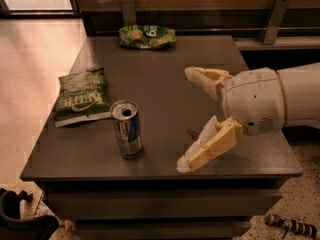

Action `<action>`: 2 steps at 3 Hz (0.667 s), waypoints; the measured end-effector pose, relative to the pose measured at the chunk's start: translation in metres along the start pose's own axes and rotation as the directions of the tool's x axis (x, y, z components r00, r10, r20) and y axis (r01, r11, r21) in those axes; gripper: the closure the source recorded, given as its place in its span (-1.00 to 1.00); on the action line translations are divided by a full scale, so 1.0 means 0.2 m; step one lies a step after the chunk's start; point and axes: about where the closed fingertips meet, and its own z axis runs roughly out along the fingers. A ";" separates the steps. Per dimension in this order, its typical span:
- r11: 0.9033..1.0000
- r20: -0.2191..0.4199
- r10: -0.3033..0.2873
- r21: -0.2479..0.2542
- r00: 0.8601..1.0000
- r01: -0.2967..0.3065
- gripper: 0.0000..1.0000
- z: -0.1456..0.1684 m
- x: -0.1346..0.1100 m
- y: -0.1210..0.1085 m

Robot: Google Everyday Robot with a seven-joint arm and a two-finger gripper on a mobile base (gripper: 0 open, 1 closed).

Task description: Move redbull can near green rice chip bag

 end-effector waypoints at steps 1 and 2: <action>1.000 0.013 -0.007 0.015 1.000 0.007 -1.00 0.09 0.00 -0.02; 0.999 0.047 -0.038 0.030 0.998 0.037 -1.00 0.28 -0.02 -0.06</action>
Offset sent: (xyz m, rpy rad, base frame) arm 0.0504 0.0931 -0.0293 0.0921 -0.1060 -0.0122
